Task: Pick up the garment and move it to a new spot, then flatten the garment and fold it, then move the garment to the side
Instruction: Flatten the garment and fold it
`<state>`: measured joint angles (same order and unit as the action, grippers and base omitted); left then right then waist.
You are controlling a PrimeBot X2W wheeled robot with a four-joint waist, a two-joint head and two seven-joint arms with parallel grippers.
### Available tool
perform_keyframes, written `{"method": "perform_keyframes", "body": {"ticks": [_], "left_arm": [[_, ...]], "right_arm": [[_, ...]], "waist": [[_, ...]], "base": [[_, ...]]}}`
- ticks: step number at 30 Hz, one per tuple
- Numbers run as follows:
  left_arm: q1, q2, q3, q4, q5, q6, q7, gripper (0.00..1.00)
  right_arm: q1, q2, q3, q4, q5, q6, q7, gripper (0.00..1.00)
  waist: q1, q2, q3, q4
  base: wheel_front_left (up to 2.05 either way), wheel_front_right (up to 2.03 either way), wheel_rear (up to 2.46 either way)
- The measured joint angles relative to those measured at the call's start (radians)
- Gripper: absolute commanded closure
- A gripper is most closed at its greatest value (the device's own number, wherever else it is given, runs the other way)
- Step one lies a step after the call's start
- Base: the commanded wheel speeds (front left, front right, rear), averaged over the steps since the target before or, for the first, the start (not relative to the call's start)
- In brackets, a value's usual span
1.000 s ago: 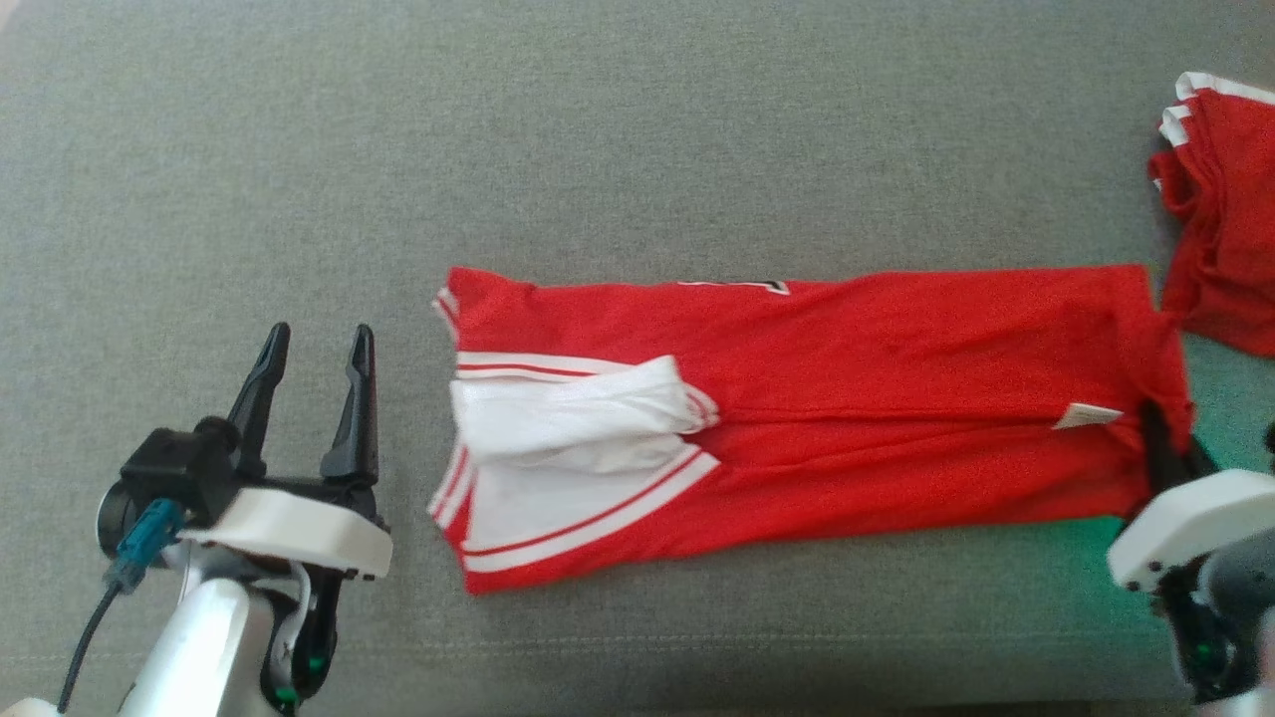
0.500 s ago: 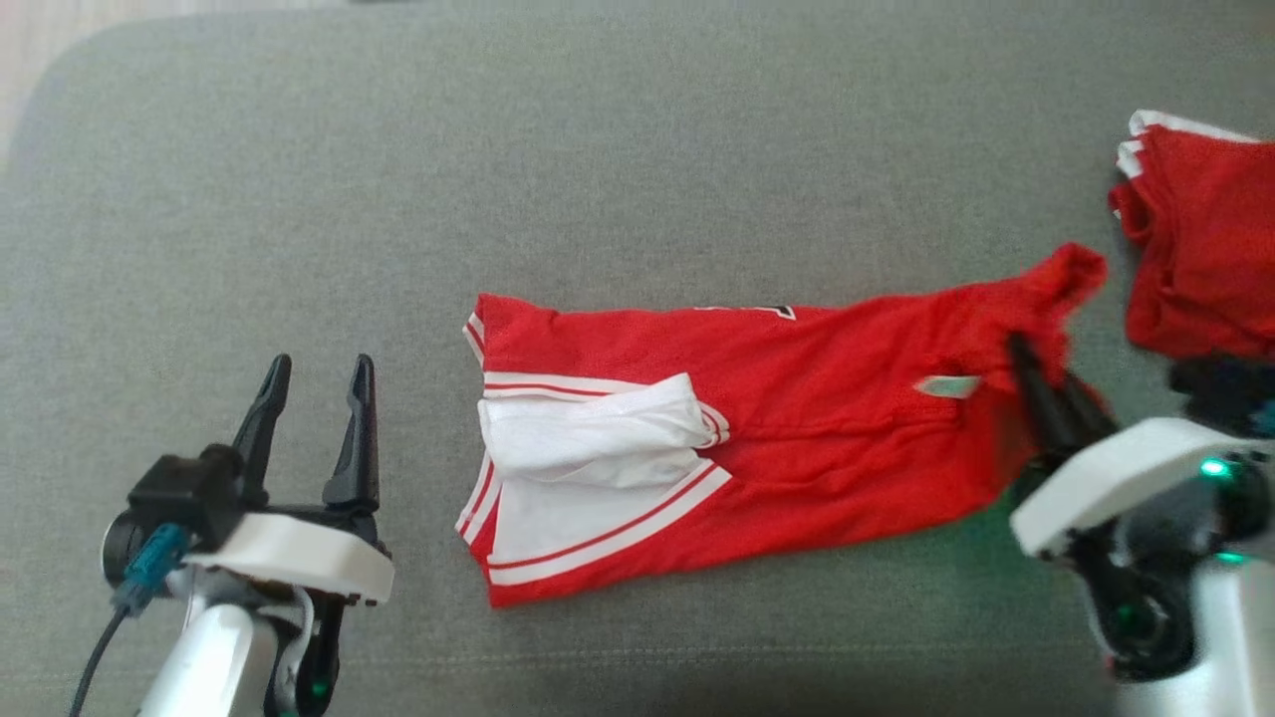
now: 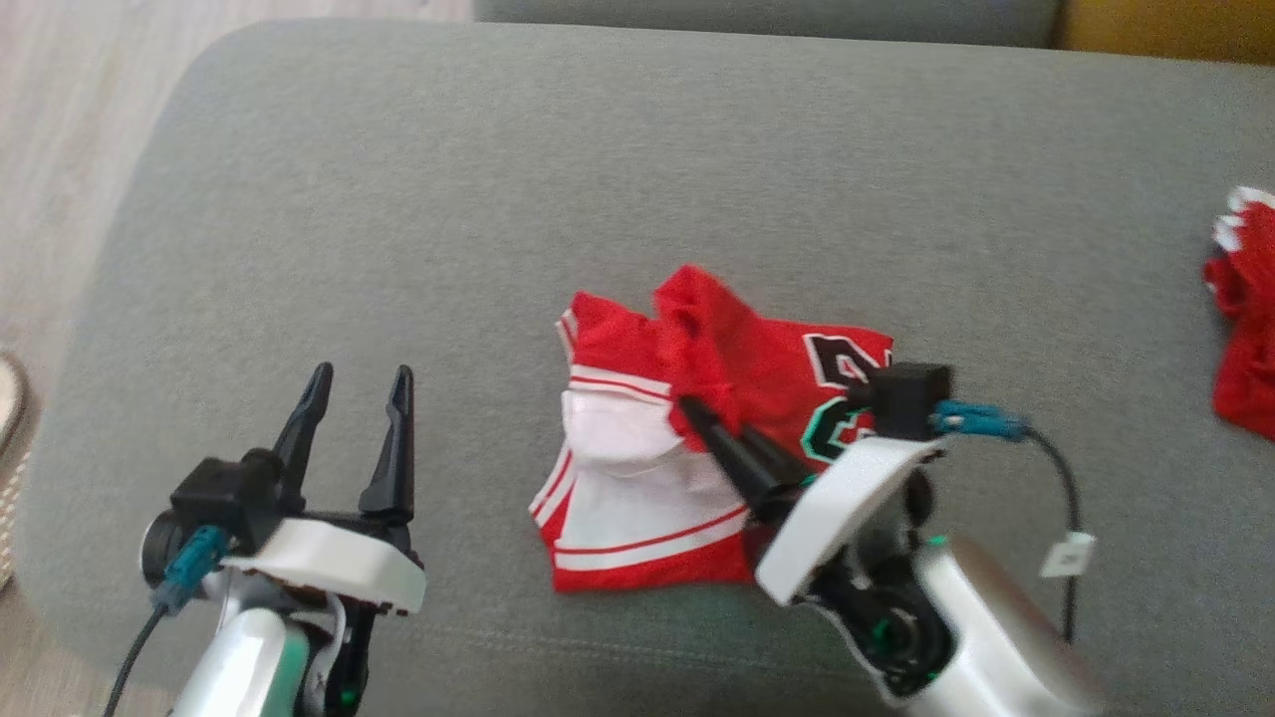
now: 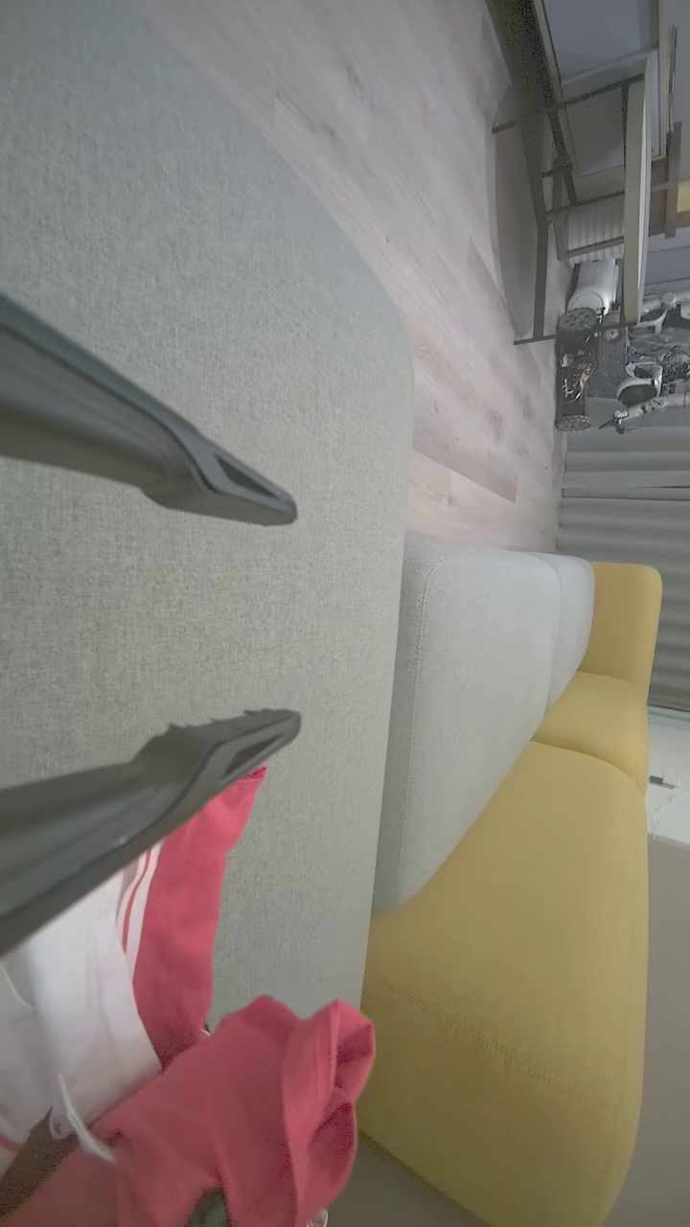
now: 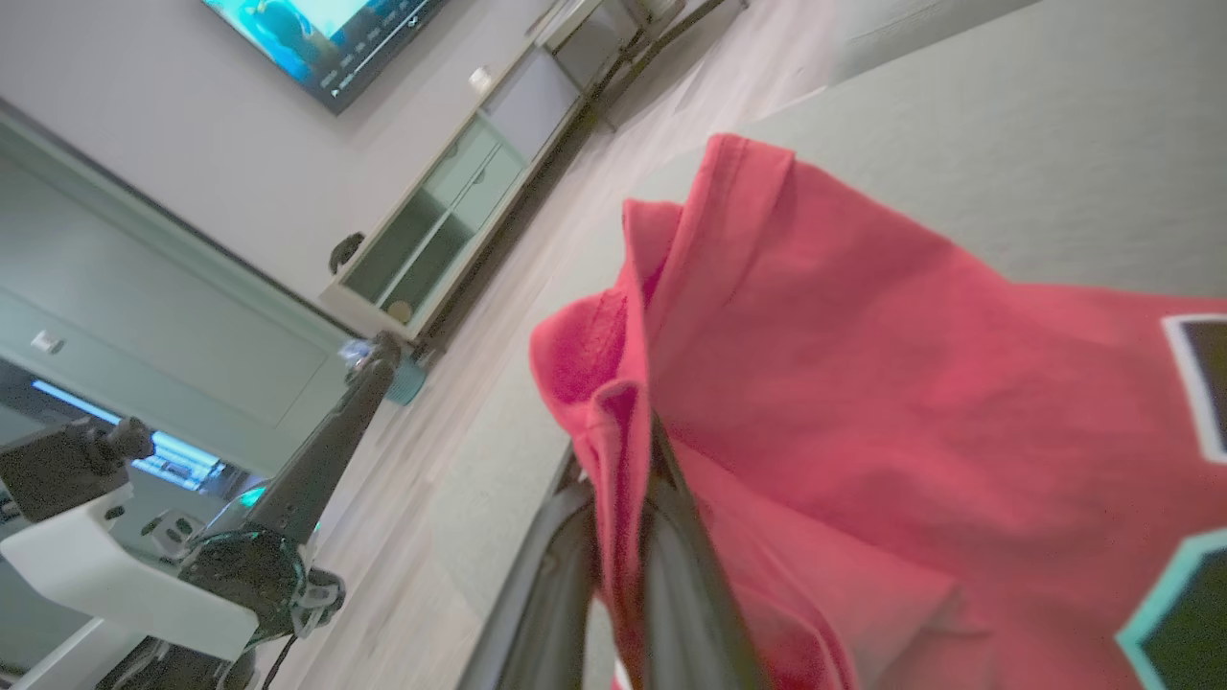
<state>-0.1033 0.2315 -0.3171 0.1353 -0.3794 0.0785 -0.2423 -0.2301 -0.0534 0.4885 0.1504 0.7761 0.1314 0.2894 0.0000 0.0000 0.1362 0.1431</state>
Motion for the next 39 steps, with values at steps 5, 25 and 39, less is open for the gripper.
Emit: {"method": "perform_keyframes", "body": {"ticks": [5,25,39], "left_arm": [[-0.004,-0.008,-0.012,0.014,0.0,-0.004,0.0,0.0],[-0.034,-0.019,0.005,0.045,0.0,-0.013,-0.007,0.0],[-0.019,0.007,0.036,0.028,0.0,0.01,-0.007,0.0]], "right_arm": [[-0.101,-0.005,0.15,0.138,0.096,0.0,-0.1,1.0],[-0.357,-0.013,0.313,0.381,0.186,0.0,-0.445,0.0],[-0.135,-0.145,-0.213,0.327,-0.177,0.0,-0.498,0.0]], "waist": [[0.0,0.0,0.013,0.055],[0.0001,0.0,0.061,0.031],[0.0001,0.0,0.019,-0.094]], "base": [[0.0,0.0,0.0],[0.0,0.0,0.0],[0.0,0.0,0.0]]}}
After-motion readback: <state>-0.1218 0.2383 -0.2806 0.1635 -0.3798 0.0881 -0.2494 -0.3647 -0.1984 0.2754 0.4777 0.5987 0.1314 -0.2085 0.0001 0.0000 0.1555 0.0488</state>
